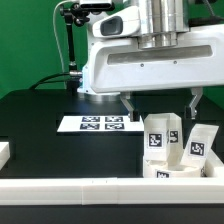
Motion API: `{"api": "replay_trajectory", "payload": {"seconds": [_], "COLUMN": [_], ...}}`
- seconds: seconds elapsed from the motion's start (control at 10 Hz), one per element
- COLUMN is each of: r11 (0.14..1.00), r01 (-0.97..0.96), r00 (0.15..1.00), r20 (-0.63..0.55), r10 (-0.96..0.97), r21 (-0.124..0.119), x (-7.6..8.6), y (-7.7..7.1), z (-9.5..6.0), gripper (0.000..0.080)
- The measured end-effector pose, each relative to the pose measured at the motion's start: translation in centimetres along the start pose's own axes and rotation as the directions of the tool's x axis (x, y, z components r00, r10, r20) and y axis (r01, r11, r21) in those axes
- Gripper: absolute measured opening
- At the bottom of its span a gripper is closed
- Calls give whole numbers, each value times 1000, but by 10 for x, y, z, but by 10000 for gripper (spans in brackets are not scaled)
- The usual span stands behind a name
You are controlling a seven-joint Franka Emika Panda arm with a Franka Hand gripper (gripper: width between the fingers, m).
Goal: Assemble stool
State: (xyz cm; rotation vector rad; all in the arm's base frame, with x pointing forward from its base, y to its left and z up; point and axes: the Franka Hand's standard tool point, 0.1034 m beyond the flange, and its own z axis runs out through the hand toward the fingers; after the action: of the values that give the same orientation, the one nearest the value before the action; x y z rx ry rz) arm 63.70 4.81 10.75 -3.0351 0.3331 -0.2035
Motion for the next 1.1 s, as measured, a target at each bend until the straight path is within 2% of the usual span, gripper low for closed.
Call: {"api": "replay_trajectory", "payload": {"seconds": [0.2, 0.3, 0.5, 0.9, 1.1], "r11": [1000, 997, 986, 982, 983], "r01": [-3, -80, -169, -189, -182], "r00": [1000, 997, 985, 982, 983], "r20": [0, 14, 26, 28, 31], "r10": [3, 79, 168, 189, 182], "r21": [-1, 15, 11, 8, 5], "x": [0, -1, -7, -12, -21], "y": [2, 9, 17, 15, 6], "z": [0, -1, 0, 7, 13], "gripper": [649, 649, 649, 649, 649]}}
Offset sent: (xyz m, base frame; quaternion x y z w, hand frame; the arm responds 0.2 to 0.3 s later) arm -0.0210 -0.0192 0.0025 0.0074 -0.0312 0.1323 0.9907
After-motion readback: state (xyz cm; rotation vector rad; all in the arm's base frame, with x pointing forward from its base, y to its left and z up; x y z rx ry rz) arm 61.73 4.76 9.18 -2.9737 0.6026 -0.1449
